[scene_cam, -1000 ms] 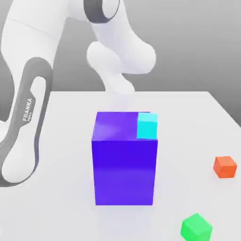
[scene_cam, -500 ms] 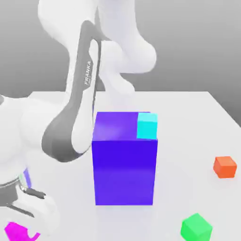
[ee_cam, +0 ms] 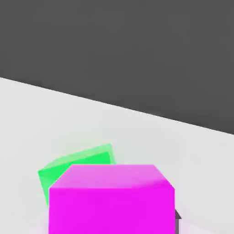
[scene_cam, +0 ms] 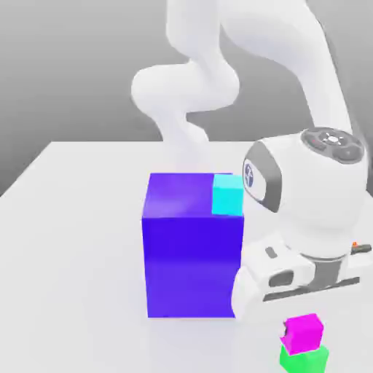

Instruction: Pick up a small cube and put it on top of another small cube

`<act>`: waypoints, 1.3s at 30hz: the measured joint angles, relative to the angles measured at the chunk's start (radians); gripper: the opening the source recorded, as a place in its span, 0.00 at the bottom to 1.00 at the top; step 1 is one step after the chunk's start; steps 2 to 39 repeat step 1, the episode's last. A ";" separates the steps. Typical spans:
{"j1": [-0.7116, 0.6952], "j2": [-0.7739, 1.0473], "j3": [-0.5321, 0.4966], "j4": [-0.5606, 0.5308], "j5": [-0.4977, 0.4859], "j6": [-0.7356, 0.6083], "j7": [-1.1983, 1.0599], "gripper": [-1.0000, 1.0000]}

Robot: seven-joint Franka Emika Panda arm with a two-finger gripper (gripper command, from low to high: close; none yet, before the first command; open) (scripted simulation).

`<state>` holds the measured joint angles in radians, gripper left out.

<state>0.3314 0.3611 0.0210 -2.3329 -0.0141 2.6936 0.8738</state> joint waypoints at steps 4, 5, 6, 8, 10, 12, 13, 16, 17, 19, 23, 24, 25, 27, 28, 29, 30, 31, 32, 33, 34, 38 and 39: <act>0.000 0.000 0.000 0.000 0.000 0.000 0.000 1.00; 0.000 0.000 0.000 0.000 0.000 0.000 0.000 1.00; 0.000 0.000 0.000 0.000 0.000 0.000 0.000 1.00; 0.000 0.000 0.000 0.000 0.000 0.000 0.000 1.00; 0.000 0.000 0.000 0.000 0.000 0.000 0.000 1.00; 0.000 0.000 0.000 0.000 0.000 0.000 0.000 1.00; 0.000 0.000 0.000 0.000 0.000 0.000 0.000 1.00; 0.000 0.000 0.000 0.000 0.000 0.000 0.000 1.00; 0.000 0.000 0.000 0.000 0.000 0.000 0.000 1.00; 0.000 0.000 0.000 0.000 0.000 0.000 0.000 1.00; 0.000 0.000 0.000 0.000 0.000 0.000 0.000 1.00; 0.000 0.000 0.000 0.000 0.000 0.000 0.000 1.00; 0.000 0.000 0.000 0.000 0.000 0.000 0.000 1.00; 0.000 0.000 0.000 0.000 0.000 0.000 0.000 1.00; 0.000 0.000 0.000 0.000 0.000 0.000 0.000 1.00; 0.000 0.000 0.000 0.000 0.000 0.000 0.000 1.00; 0.000 0.000 0.000 0.000 0.000 0.000 0.000 1.00; 0.000 0.000 0.000 0.000 0.000 0.000 0.000 1.00; 0.000 0.000 0.000 0.000 0.000 0.000 0.000 1.00; 0.000 0.000 0.000 0.000 0.000 0.000 0.000 1.00; 0.000 0.000 0.000 0.000 0.000 0.000 0.000 1.00; 0.000 0.000 0.000 0.000 0.000 0.000 0.000 1.00; 0.000 0.000 0.000 0.000 0.000 0.000 0.000 1.00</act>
